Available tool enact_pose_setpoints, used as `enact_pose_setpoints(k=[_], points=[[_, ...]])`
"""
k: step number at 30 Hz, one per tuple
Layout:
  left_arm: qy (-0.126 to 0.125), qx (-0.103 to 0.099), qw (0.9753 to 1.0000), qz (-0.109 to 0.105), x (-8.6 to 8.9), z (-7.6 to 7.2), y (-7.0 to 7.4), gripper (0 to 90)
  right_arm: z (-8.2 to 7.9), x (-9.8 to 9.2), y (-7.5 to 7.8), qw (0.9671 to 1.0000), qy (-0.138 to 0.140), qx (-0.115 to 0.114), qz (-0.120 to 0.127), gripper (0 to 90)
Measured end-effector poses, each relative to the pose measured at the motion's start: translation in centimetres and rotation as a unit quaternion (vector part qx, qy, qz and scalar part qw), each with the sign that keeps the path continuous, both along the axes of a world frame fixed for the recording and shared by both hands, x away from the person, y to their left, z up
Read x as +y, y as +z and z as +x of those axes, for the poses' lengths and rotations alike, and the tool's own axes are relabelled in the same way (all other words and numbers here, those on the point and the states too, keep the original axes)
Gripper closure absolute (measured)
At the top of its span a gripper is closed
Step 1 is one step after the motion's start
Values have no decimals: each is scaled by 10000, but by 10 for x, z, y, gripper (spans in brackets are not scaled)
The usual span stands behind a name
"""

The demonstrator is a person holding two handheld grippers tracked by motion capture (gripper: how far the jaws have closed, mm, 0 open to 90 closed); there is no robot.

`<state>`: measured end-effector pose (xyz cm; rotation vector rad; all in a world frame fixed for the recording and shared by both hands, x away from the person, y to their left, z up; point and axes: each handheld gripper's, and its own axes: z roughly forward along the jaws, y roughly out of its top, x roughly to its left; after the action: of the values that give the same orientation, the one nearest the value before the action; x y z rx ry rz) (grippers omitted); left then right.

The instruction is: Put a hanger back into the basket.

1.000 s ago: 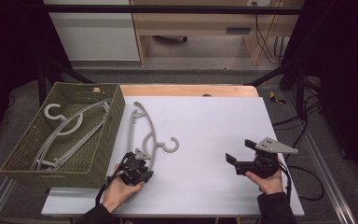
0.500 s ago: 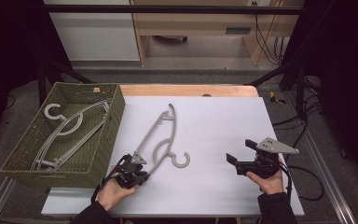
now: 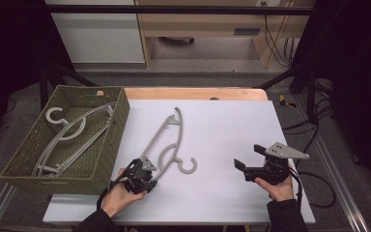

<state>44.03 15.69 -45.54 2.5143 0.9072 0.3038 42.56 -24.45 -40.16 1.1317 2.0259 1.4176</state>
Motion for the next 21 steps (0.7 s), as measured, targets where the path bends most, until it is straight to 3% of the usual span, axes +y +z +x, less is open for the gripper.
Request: enact_pose_setpoints(k=[11,16,21], points=[[-5,155,9998,138,-1,-1,1,716,0,0,1,10000,27,-5,30,65],[-62,167,9997,170,0,-2,2,801,0,1,1,10000,33,19,30,64],[-77,161,9998,131,1,-2,2,814,0,0,1,10000,40,21,24,63]])
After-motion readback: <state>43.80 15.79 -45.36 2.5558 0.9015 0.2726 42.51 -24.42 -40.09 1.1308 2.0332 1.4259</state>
